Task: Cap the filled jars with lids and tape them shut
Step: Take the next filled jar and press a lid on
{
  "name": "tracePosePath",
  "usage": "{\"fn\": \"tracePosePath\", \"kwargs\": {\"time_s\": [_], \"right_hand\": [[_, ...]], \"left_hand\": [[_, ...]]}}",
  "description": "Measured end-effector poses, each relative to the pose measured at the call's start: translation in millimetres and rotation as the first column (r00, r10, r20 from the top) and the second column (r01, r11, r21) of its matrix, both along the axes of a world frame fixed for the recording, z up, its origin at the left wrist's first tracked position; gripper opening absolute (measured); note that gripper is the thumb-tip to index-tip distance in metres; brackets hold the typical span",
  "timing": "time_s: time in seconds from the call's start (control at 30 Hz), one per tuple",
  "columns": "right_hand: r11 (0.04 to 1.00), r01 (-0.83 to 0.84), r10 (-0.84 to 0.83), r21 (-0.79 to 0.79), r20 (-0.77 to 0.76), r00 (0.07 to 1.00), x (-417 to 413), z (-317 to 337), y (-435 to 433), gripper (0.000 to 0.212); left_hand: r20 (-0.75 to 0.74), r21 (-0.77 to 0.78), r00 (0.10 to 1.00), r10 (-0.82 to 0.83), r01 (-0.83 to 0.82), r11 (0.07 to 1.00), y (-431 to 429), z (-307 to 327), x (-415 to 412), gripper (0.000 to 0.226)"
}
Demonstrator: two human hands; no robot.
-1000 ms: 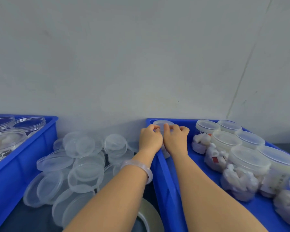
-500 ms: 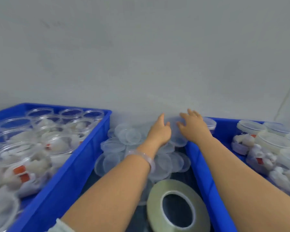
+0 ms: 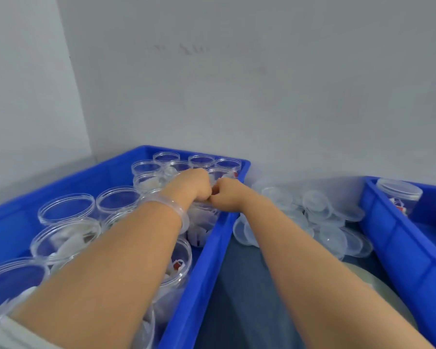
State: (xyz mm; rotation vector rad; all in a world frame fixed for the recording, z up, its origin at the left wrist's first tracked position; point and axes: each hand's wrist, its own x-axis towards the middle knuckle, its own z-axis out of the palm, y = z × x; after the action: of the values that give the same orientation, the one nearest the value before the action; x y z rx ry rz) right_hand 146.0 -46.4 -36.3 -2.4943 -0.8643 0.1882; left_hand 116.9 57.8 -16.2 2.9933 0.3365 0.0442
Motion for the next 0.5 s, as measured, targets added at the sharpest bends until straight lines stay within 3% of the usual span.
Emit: {"fn": "tracePosePath", "kwargs": {"time_s": [0.17, 0.23, 0.3, 0.37, 0.43, 0.5], "right_hand": [[0.996, 0.069, -0.066, -0.061, 0.041, 0.997, -7, -10, -1, 0.049], [0.996, 0.079, -0.083, 0.039, 0.120, 0.989, -13, -11, -3, 0.042], [0.965, 0.086, -0.133, 0.246, 0.180, 0.975, -19, -5, -7, 0.034], [0.871, 0.081, -0.205, 0.484, 0.208, 0.956, -24, 12, -14, 0.037], [0.758, 0.067, -0.297, 0.649, 0.251, 0.921, -33, 35, -29, 0.047], [0.685, 0.030, -0.346, 0.728, 0.289, 0.892, -46, 51, -53, 0.046]], "left_hand": [[0.112, -0.078, 0.993, 0.037, -0.028, 0.997, 2, -9, -6, 0.028], [0.247, -0.126, 0.967, 0.064, -0.034, 0.991, -3, -11, -9, 0.027], [0.442, -0.285, 0.889, 0.120, 0.013, 0.958, -7, -1, -11, 0.028], [0.587, -0.511, 0.778, 0.225, 0.140, 0.848, -12, 21, -12, 0.032], [0.636, -0.718, 0.660, 0.399, 0.317, 0.620, -22, 50, -16, 0.030], [0.597, -0.802, 0.626, 0.502, 0.451, 0.392, -42, 69, -24, 0.015]]}}
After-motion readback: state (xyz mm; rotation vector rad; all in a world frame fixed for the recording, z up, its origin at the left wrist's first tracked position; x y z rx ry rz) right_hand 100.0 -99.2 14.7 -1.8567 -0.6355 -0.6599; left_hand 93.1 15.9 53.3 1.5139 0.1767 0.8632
